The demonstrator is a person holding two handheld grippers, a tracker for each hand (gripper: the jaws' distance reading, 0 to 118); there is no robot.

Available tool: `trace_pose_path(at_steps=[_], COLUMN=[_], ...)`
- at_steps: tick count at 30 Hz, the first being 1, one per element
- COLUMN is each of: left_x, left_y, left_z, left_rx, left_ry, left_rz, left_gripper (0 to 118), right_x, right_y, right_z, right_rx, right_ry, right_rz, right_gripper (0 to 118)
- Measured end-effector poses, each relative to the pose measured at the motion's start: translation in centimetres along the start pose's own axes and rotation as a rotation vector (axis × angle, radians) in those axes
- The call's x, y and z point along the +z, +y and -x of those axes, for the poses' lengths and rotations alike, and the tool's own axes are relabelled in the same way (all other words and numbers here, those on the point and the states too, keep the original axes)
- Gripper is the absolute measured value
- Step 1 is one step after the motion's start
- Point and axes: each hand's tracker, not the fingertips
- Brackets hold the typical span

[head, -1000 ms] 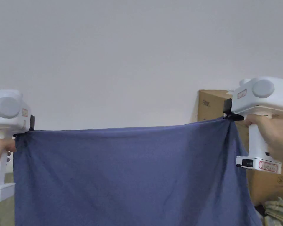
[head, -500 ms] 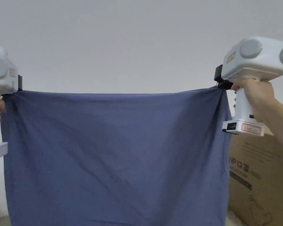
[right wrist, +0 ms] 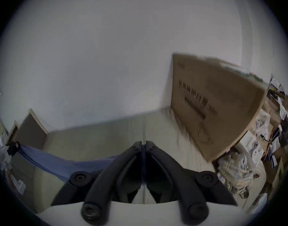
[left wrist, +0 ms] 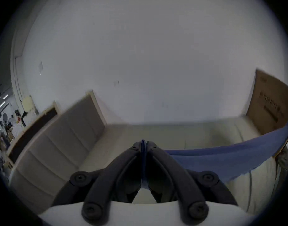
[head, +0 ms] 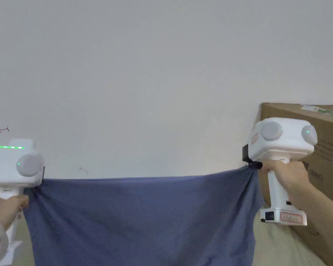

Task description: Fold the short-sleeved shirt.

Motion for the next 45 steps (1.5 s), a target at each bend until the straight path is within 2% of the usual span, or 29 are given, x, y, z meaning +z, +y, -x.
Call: trace_pose_path(at_steps=[2,4,8,10,11,15,19,21,22,31,35,45], left_x=[-3.5,-6.2,-9.1,-9.4,-9.3,-6.7,-2.6,0.6,1.8,15.1,19.5,23.2], left_y=[-4.1,-8.0,-14.9,-17.4,-18.5,-22.4,-24.9,-26.4,-27.3,-35.4,-39.3,-43.8], left_z=[-0.9,-1.8,-2.9,-2.5,-2.1,-0.9,0.3,1.0,1.7,6.7,8.9,9.0], left_rx=[0.008,-0.005,-0.051,-0.017,0.016,0.012,-0.027,-0.03,-0.043,-0.115,-0.079,-0.148], left_ry=[-0.01,-0.001,-0.002,-0.004,-0.024,-0.036,-0.059,-0.056,-0.071,-0.098,-0.104,-0.108], left_rz=[0.102,0.2,0.332,0.385,0.39,0.386,0.372,0.363,0.37,0.384,0.412,0.436], left_gripper=[5,5,5,5,5,5,5,5,5,5,5,5], right_x=[-4.2,-8.6,-13.3,-14.4,-14.6,-12.7,-8.4,-5.1,-3.9,8.5,13.0,15.4], right_y=[-3.7,-6.6,-12.7,-15.0,-15.8,-19.3,-23.4,-26.2,-27.7,-40.6,-44.5,-48.6], right_z=[0.4,0.0,-1.2,-2.0,-2.3,-3.6,-5.4,-6.1,-6.5,-9.8,-11.4,-12.5], right_rx=[0.04,0.063,-0.018,-0.046,-0.031,0.019,-0.025,-0.036,-0.036,0.015,-0.031,-0.064], right_ry=[-0.048,-0.047,-0.053,-0.05,-0.051,-0.045,-0.025,0.033,0.01,0.047,0.066,0.052], right_rz=[0.097,0.186,0.334,0.372,0.383,0.383,0.377,0.356,0.368,0.42,0.442,0.449], right_gripper=[5,5,5,5,5,5,5,5,5,5,5,5])
